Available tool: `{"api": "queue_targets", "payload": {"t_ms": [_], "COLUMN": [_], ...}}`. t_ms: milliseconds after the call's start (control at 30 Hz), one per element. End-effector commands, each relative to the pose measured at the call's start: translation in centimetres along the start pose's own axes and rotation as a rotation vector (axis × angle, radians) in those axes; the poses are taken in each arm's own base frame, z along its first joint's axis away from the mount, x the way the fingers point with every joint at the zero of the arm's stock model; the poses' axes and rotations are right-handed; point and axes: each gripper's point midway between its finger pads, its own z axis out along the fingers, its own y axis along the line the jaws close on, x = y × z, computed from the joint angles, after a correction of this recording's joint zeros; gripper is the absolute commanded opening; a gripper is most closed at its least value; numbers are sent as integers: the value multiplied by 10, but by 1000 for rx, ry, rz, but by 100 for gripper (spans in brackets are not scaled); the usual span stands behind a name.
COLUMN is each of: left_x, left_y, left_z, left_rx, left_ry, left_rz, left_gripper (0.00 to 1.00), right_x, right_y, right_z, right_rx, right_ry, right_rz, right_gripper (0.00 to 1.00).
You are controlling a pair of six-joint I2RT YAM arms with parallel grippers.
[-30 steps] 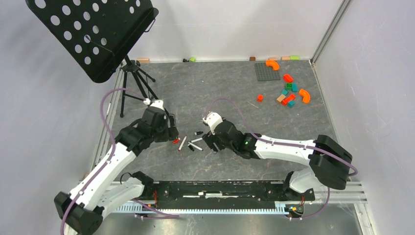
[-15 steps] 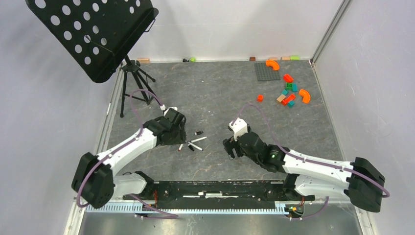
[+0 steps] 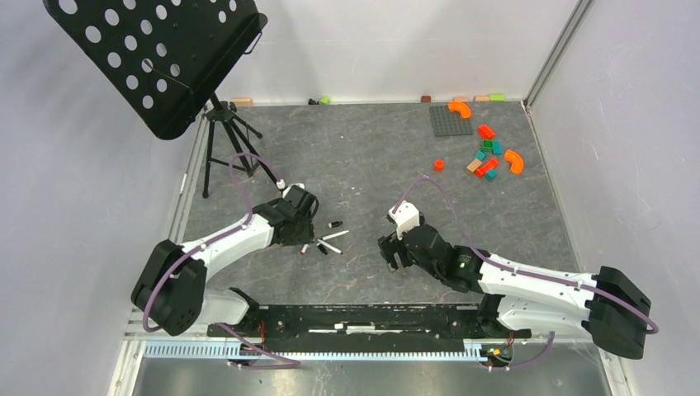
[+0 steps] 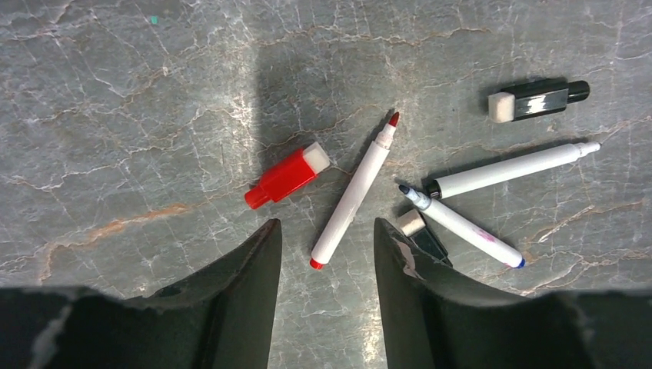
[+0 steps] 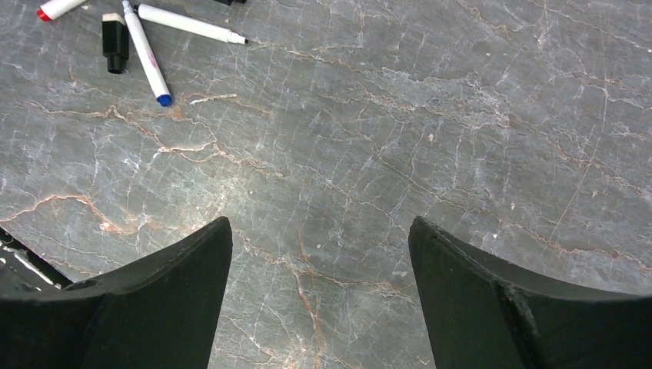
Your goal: Insert the pens into the pen caps
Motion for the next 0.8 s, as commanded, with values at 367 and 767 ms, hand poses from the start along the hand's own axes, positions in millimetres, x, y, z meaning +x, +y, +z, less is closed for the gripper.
{"api": "queue_targets", "payload": {"t_ms": [367,767], "left_x": [17,20], "left_y": [-12,-11], "left_z": [15,20], "left_rx": [72,29], "left_ry": [26,22], "left_rz": [17,32], "left_gripper": [44,22], "right_x": [2,-2], "right_y": [6,7], "right_z": [7,5], "right_rx": [-11,-18], "right_ry": [13,1], "right_rz": [9,21], "right_gripper": [88,86]}}
